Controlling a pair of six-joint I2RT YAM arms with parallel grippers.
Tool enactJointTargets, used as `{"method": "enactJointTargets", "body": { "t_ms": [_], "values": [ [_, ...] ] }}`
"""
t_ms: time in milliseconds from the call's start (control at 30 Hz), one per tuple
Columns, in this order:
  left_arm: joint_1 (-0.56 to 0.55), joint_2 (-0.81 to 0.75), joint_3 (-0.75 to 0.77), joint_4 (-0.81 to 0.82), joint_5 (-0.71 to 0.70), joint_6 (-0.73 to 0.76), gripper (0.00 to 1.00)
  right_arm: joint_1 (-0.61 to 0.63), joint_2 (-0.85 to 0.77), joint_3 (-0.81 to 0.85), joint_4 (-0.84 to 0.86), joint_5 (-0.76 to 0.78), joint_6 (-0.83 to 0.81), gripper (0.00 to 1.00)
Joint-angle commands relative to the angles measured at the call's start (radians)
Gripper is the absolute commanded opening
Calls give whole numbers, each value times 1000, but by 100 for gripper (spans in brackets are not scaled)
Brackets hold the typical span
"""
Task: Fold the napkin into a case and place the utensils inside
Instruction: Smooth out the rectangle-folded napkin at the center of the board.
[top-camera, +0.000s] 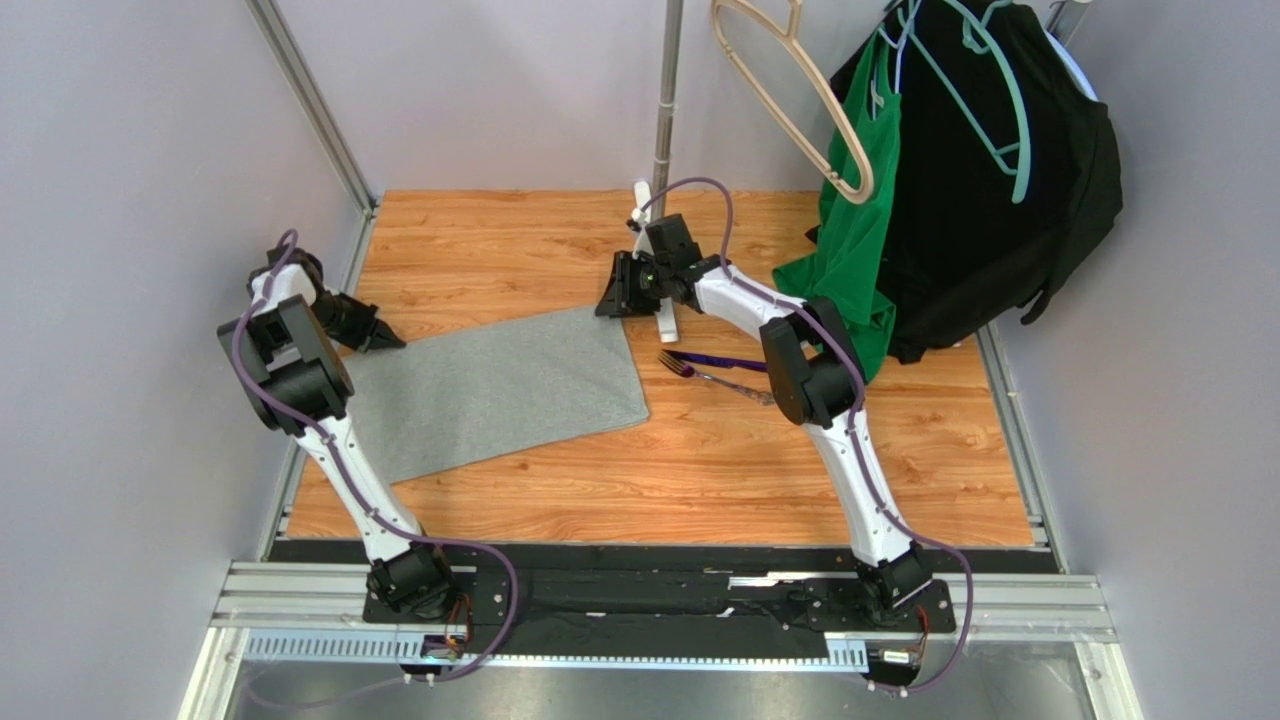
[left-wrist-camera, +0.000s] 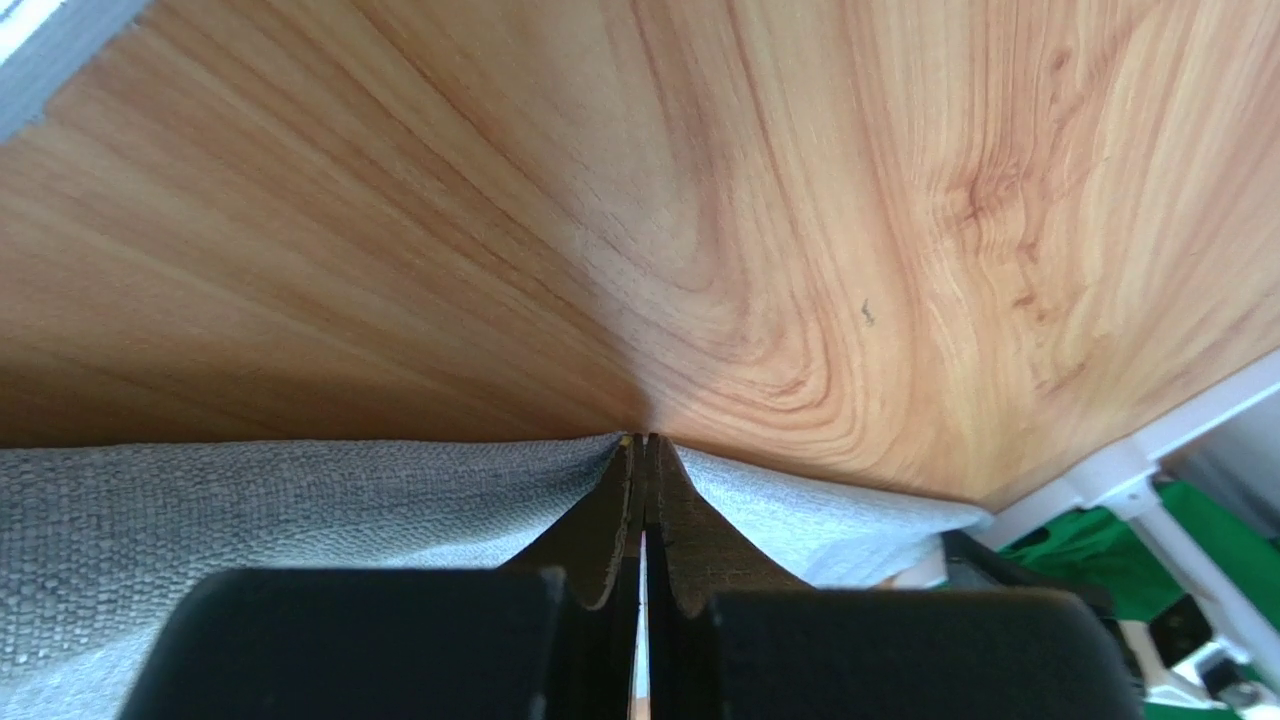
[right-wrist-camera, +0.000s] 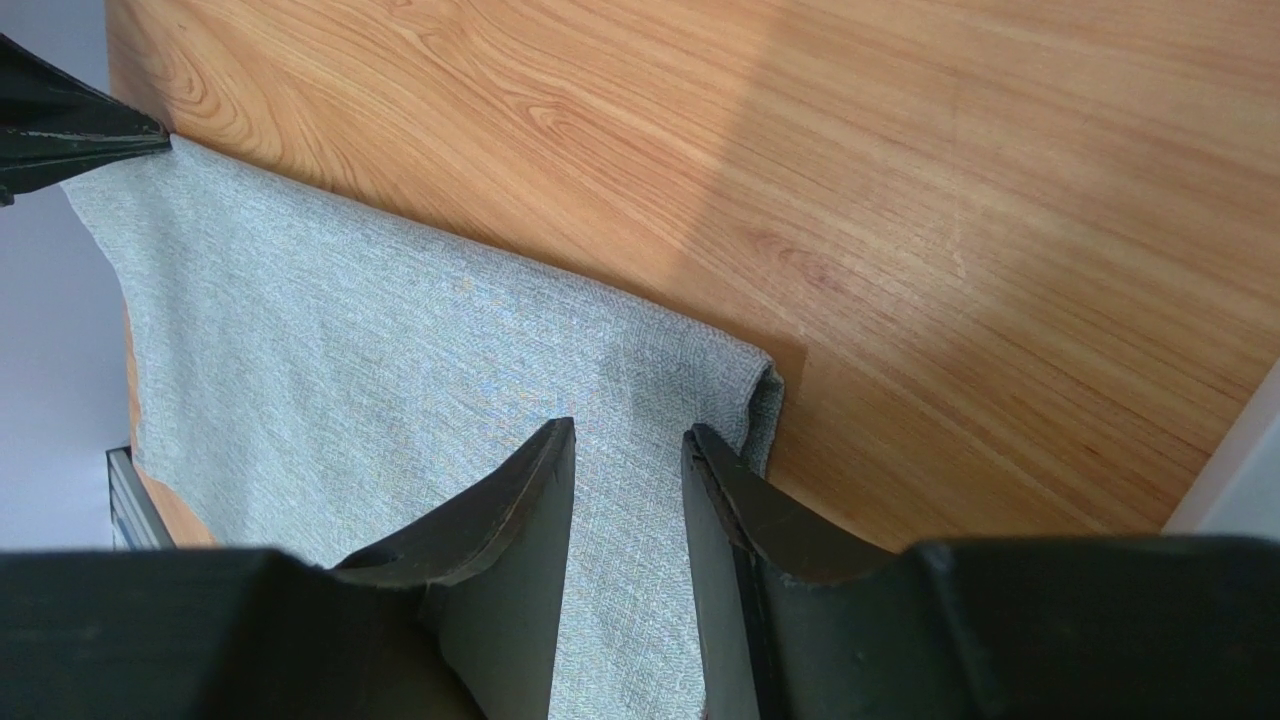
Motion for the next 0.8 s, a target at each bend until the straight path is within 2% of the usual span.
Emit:
{"method": "enactJointTargets", "body": {
  "t_ms": [0, 133, 233, 300, 333, 433, 567, 700, 767],
  "values": [
    [14, -91, 51, -8, -83, 107, 5, -3, -36, 14, 22, -22, -11, 38],
    [14, -215, 54, -23, -75, 129, 21, 0, -41, 40, 5, -17, -17, 40],
    [16, -343, -39, 10, -91, 115, 24, 15, -58, 49, 3, -2, -25, 43],
    [30, -371, -96, 41, -102, 100, 20, 34, -65, 57, 3, -2, -27, 46],
    [39, -363, -122, 37, -106, 97, 11, 40, -65, 62, 2, -3, -27, 47],
    [86, -293, -117, -35, -102, 94, 0, 58, -67, 74, 3, -20, -14, 48],
    [108, -225, -93, -77, -196, 92, 0, 80, -79, 62, 28, -42, 2, 49],
    [113, -177, -58, -88, -289, 89, 0, 90, -128, -25, 49, -40, -4, 50],
    [113, -150, -20, -92, -345, 100, 0, 90, -159, -68, 51, -36, -16, 54]
  ]
}}
